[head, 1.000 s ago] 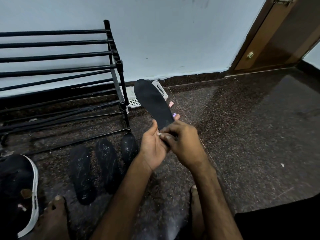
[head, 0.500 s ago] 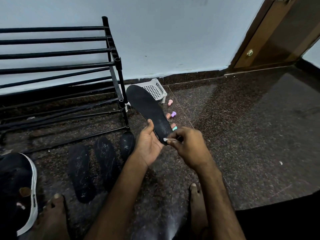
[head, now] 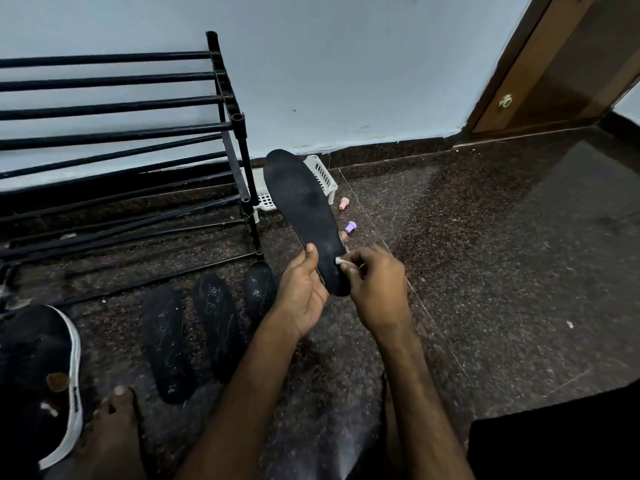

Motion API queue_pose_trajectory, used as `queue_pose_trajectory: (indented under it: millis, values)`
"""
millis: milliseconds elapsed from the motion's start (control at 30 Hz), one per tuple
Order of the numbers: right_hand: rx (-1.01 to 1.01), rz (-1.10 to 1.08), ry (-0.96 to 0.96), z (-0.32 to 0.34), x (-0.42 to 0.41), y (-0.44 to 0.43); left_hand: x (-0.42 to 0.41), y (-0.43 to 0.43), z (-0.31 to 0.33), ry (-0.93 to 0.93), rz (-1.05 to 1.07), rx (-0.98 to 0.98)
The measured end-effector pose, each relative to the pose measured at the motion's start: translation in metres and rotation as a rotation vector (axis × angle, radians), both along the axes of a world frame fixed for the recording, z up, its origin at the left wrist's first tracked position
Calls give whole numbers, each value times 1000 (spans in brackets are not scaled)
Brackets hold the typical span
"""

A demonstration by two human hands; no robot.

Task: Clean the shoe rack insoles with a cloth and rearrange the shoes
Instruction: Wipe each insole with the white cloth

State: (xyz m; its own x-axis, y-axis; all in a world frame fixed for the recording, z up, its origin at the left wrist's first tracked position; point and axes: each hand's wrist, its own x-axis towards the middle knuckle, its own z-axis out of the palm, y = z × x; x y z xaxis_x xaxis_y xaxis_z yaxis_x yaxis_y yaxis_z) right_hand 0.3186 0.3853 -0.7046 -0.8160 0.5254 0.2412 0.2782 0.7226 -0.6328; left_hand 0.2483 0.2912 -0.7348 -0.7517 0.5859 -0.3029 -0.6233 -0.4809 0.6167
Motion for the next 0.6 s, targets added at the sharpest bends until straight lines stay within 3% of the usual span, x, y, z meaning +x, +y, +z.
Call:
queue_pose_trajectory:
  millis: [67, 233, 400, 600]
  values:
    - [-42, 30, -33, 0, 4, 1, -1, -2, -3, 9, 5, -17]
    - [-4, -94, 174, 9, -5, 5, 2, 2, -1, 73, -34, -61]
    - [-72, -50, -78, 3, 6, 11, 5, 3, -5, 180, -53, -94]
    - [-198, -148, 75, 10, 10, 21, 1, -2, -12, 355, -119, -159]
